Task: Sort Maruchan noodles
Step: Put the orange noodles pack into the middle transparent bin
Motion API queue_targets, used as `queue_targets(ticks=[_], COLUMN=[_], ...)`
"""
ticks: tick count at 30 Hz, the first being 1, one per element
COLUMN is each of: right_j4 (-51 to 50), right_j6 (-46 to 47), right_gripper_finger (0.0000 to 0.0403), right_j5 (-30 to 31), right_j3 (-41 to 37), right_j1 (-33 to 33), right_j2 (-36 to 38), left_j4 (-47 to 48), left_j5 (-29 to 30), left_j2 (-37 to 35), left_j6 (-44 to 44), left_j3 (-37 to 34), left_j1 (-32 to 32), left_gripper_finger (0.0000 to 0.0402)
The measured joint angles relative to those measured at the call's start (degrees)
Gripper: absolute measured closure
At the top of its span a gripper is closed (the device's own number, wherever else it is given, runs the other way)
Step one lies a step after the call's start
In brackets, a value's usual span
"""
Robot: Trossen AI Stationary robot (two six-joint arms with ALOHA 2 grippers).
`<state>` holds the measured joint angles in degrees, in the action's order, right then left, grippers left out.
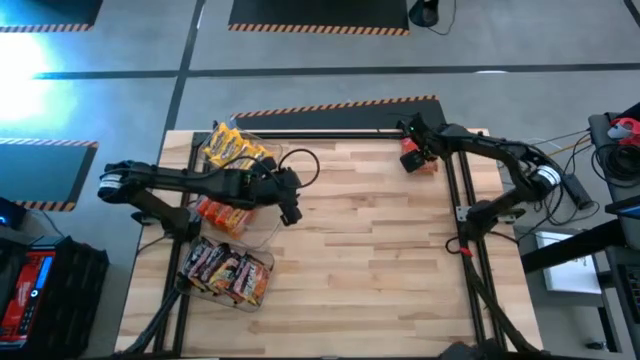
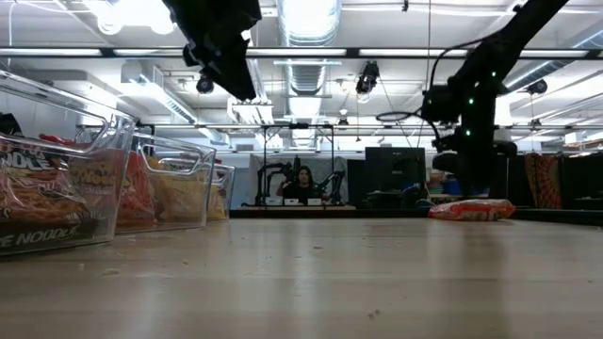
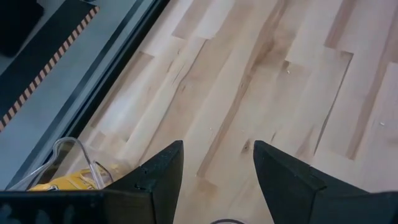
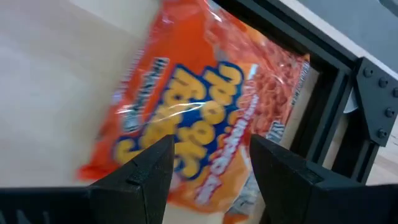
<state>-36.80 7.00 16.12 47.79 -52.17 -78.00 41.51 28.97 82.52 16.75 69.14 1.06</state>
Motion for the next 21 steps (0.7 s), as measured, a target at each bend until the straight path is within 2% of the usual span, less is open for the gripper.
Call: queue_targets(ticks=[5, 12, 17, 21], right_j4=[0.96, 1.05, -1.01, -1.62], right_j6=[-1.62, -1.67, -0.04, 2.28], right_gripper_finger=[0.0205, 0.0205, 0.0205, 0.0205], right_j5=[-0.72, -6.22, -12.6, -21.9], right_j3=[0.1, 0.24, 0.17, 0.09], right_j1=[-2.12, -1.0, 1.42, 5.47], right_j2=[-4.14, -6.92, -6.16, -4.63], left_j4=[-0.01, 0.01, -1.26, -8.9], left_j5=[0.0, -0.32, -4.19, -7.71], left_j2=[0.0, 0.0, 0.0, 0.0], left_j6=[0.13, 0.19, 1.27, 2.38], left_j3=[-0.22, -0.99, -4.01, -9.29], left_j1=[0.02, 0.02, 0.01, 0.0], left_gripper_finger=[0.0223, 0.0223, 0.0223, 0.0223])
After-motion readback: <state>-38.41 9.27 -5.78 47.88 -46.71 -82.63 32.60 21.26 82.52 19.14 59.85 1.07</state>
